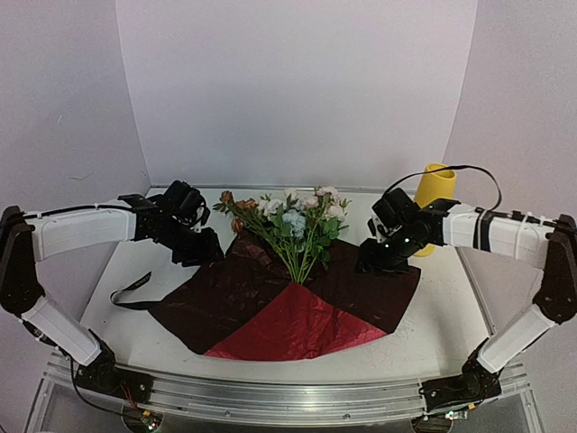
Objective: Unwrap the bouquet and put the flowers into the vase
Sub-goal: Unfold the wrapping paper at the center of the board.
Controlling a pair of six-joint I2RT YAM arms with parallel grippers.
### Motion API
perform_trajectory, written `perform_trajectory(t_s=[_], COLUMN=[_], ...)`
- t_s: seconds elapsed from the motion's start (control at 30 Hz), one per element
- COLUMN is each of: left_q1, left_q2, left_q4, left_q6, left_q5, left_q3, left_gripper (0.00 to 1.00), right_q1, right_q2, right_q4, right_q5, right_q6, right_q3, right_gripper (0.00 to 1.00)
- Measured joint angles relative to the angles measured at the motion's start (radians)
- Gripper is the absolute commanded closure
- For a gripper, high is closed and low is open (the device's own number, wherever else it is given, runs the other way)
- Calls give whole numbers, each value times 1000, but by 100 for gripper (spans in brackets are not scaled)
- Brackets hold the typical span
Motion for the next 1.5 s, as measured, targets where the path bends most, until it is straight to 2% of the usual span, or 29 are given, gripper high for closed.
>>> perform_trajectory(t_s=[0.2,0.47,0.67,0.97,1.1,1.2,1.27,1.5], left_q1=[0,0,0,0,0,0,0,0], left_q2=[172,333,440,547,583,601,609,621], left_q4=[9,42,62,72,77,79,79,79], left_q6=[23,26,18,5,-5,-8,-9,-9], left_q5=[23,57,59,57,56,49,46,31], left_q3=[111,222,316,417,437,438,438,438], left_gripper=[58,59,60,60,60,60,60,60], right_q1=[0,1,11,52,60,61,61,61], right_q2=[197,320,401,459,461,461,461,426], right_q4=[112,260,317,351,358,361,364,366], right_q5=[-224,-469,-539,-557,-559,-560,-561,-573], right_q6=[-61,-100,-114,-127,-129,-134,-132,-138], right_q3=[63,86,129,146,146,146,146,117], right_gripper=[49,51,55,59,70,87,93,99])
